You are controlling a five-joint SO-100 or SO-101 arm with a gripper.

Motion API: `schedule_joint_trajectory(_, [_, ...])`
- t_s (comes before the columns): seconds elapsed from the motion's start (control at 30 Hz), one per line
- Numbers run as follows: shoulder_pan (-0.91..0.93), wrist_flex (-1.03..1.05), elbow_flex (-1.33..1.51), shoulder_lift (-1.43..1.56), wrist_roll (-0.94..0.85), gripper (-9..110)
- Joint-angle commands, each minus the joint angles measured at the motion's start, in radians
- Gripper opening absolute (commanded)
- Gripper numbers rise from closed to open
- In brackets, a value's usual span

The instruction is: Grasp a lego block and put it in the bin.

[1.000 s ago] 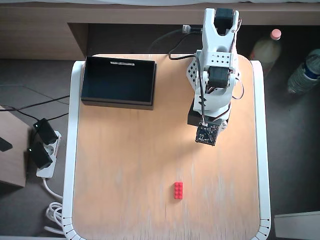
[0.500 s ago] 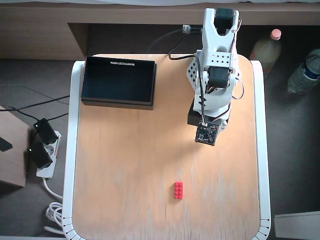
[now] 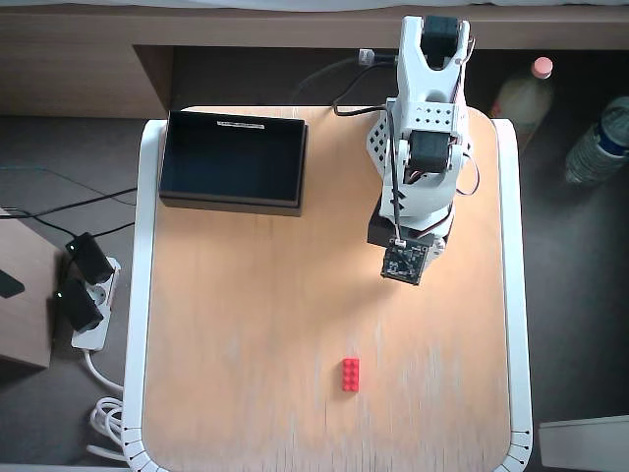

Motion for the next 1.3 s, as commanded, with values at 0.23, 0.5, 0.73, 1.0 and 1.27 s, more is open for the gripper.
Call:
schedule_joint_trajectory(0.23, [0.005, -0.006, 0.15, 0.084, 0.261, 0])
schedule_joint_trajectory(0.5, [0.072, -0.192, -0.044, -0.192, 0.387, 0])
schedule_joint_trajectory(0.73, [0.115, -0.23, -0.402, -0.629, 0.463, 0])
schedule_joint_trajectory(1.0, [0.156, -0.31, -0.773, -1.028, 0.48, 2])
schedule_joint_trajectory(1.27, [0.222, -0.31, -1.068, -1.308, 0.548, 4])
